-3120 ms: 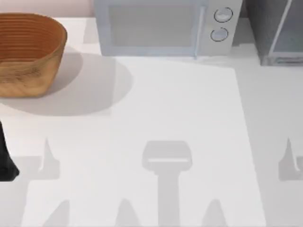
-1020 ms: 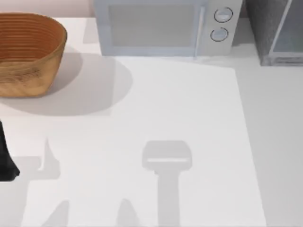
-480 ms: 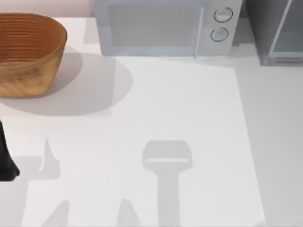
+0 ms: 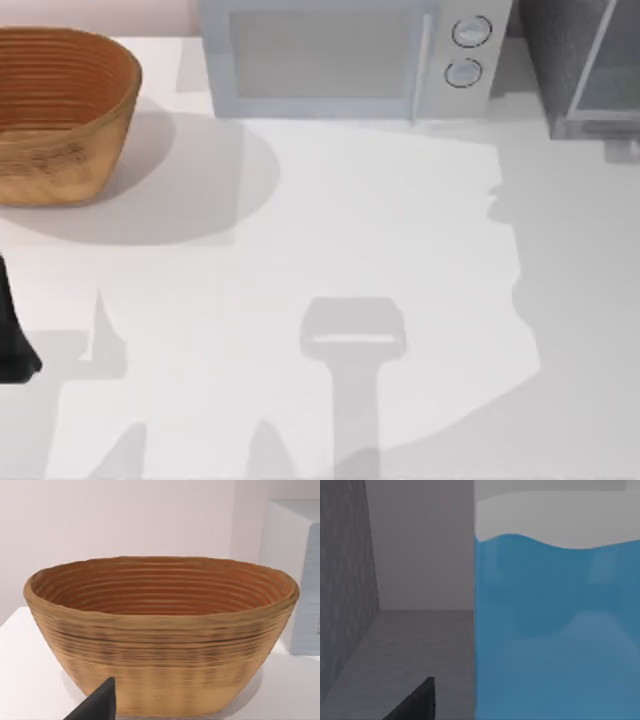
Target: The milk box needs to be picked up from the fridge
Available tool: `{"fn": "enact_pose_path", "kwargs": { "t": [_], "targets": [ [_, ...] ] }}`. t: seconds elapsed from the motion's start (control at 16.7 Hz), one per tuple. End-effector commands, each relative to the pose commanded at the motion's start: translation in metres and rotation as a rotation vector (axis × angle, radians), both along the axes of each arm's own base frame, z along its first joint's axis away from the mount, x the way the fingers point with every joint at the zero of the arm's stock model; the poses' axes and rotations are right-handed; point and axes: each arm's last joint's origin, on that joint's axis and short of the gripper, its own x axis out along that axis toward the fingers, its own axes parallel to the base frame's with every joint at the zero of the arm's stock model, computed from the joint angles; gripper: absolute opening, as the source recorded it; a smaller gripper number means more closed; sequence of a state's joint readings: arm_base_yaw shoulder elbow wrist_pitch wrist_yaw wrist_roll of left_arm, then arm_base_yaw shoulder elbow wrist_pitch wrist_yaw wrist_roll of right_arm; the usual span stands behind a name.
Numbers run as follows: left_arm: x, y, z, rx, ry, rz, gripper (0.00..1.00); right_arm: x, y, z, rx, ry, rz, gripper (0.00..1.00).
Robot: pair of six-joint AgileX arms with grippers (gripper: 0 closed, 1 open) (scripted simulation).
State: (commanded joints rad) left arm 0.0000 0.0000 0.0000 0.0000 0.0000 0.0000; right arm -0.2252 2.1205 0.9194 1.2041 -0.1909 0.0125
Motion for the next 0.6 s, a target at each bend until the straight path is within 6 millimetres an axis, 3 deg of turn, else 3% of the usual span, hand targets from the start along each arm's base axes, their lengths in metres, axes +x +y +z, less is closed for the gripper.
{"fn": "enact_pose_path", "kwargs": {
  "t": [0.3, 0.6],
  "targets": [
    [0.0, 0.0, 0.0, 0.0, 0.0, 0.0, 1.0, 0.003, -0.001, -0.001, 0.0, 0.002, -0.001, 1.0],
    [0.0, 0.0, 0.0, 0.0, 0.0, 0.0, 1.0, 0.045, -0.002, 0.002, -0.002, -0.01, 0.0, 1.0]
  ]
}}
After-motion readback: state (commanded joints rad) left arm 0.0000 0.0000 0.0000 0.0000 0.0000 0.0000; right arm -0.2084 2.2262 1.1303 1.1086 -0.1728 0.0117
